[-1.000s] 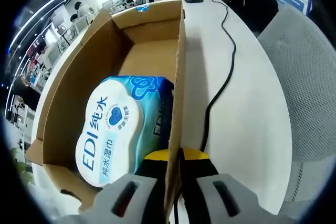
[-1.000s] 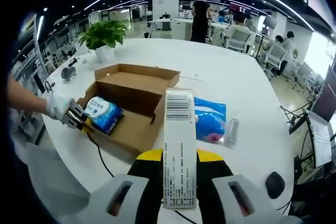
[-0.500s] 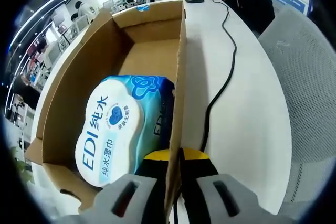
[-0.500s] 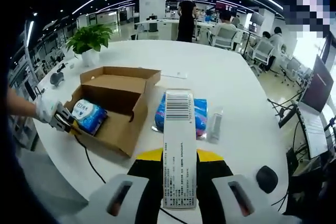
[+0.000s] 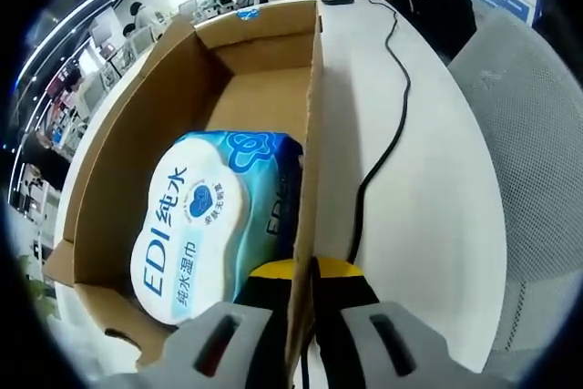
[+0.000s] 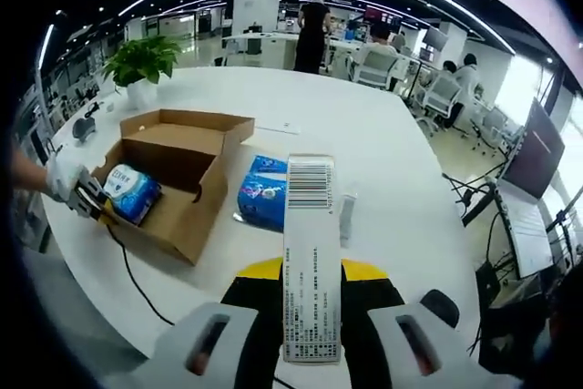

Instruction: Operate the shoe box by opening the lid, removing the specified soft item, and placing it in the target area until the item is outside and the box remains undamaged.

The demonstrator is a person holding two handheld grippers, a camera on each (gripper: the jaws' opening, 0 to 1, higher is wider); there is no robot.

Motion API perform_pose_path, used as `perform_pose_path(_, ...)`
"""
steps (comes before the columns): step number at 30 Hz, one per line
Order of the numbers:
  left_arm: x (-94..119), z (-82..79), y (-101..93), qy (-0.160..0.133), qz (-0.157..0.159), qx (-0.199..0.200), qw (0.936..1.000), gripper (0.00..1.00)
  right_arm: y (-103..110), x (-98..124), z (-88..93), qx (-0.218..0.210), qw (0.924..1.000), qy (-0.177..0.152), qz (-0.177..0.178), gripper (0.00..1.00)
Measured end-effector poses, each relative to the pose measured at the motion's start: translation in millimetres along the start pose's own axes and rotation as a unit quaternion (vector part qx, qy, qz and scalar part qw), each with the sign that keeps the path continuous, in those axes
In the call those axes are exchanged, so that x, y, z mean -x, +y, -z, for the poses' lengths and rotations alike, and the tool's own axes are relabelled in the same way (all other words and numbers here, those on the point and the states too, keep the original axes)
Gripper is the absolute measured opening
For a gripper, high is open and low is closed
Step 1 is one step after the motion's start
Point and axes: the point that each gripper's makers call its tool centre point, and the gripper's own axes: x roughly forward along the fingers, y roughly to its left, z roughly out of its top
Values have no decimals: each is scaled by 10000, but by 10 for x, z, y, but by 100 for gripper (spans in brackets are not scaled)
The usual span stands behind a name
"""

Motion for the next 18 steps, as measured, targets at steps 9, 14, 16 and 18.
perform_pose_path(9,5,-6,-2,1,-1,7,10000,4,-322,-46,87,-526,9982,-82,284,18)
perform_pose_path(14,6,-6,-4,-2,3,-1,10000,4,-514,-87,134,-773,9958,-143,468,18)
perform_pose_path(16,6,-6,-3,-3,2,-2,10000,4,-585,-98,160,-704,9958,-100,577,18)
perform_pose_path(18,6,-7,-2,-3,2,-3,10000,4,-633,-100,163,-694,9956,-120,622,18)
